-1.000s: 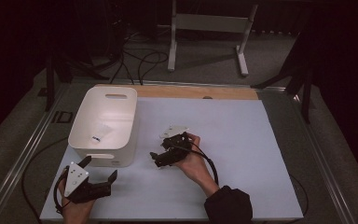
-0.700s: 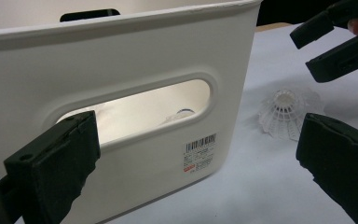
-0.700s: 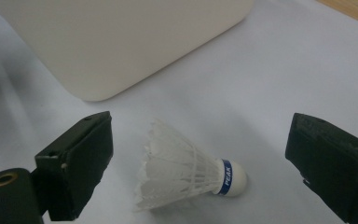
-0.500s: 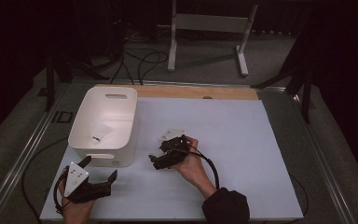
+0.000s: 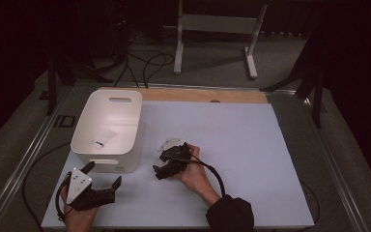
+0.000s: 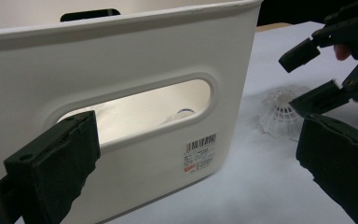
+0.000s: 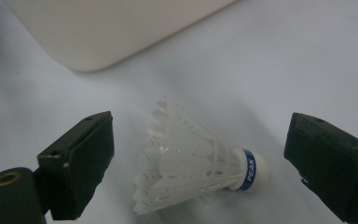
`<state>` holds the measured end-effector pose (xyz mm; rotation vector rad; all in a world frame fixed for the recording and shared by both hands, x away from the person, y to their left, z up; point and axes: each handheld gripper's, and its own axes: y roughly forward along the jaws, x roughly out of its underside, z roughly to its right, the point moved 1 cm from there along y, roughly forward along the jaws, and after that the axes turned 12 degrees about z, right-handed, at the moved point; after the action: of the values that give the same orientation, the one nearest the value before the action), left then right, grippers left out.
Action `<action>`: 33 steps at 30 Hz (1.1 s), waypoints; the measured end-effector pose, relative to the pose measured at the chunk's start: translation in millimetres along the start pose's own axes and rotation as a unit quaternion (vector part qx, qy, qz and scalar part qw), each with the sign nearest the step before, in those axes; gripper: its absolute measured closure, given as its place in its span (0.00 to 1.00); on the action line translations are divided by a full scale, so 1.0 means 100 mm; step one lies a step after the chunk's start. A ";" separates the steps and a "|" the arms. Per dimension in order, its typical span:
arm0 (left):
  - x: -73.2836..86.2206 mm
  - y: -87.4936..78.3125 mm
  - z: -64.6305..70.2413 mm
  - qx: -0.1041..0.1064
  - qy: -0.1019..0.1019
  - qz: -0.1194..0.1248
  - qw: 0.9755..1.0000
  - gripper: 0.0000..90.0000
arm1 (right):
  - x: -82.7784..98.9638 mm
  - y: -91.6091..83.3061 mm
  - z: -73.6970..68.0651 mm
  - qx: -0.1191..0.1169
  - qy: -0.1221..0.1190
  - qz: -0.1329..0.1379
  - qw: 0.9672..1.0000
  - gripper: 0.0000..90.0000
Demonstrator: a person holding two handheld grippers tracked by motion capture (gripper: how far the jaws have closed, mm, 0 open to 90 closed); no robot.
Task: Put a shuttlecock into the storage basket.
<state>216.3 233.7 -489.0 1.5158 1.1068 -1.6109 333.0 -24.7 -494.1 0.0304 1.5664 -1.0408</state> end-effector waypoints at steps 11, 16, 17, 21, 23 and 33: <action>0.00 0.00 0.00 0.000 0.000 0.000 1.000 0.00 | 0.03 0.04 0.03 0.017 -0.016 -0.018 1.000 0.35; 0.00 0.00 0.00 -0.001 0.001 0.000 1.000 0.00 | 0.05 0.02 0.07 0.020 -0.017 -0.019 0.999 0.45; 0.00 0.00 0.00 -0.001 0.001 0.000 1.000 0.00 | 0.05 0.01 0.08 0.023 -0.015 -0.020 0.999 0.47; 0.00 0.00 0.00 -0.001 0.001 0.001 1.000 0.00 | 0.04 -0.02 0.13 0.034 -0.005 -0.016 0.999 0.51; 0.00 0.00 -0.01 -0.001 0.001 0.000 1.000 0.00 | 0.03 -0.06 0.19 0.043 0.008 -0.010 0.999 0.59; 0.00 0.00 0.00 -0.001 0.000 0.000 1.000 0.00 | 0.07 -0.11 0.32 0.029 0.047 -0.009 0.998 0.82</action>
<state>216.3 233.7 -488.9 1.5146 1.1087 -1.6086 350.5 -54.5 -490.3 0.1072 1.6243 -1.1124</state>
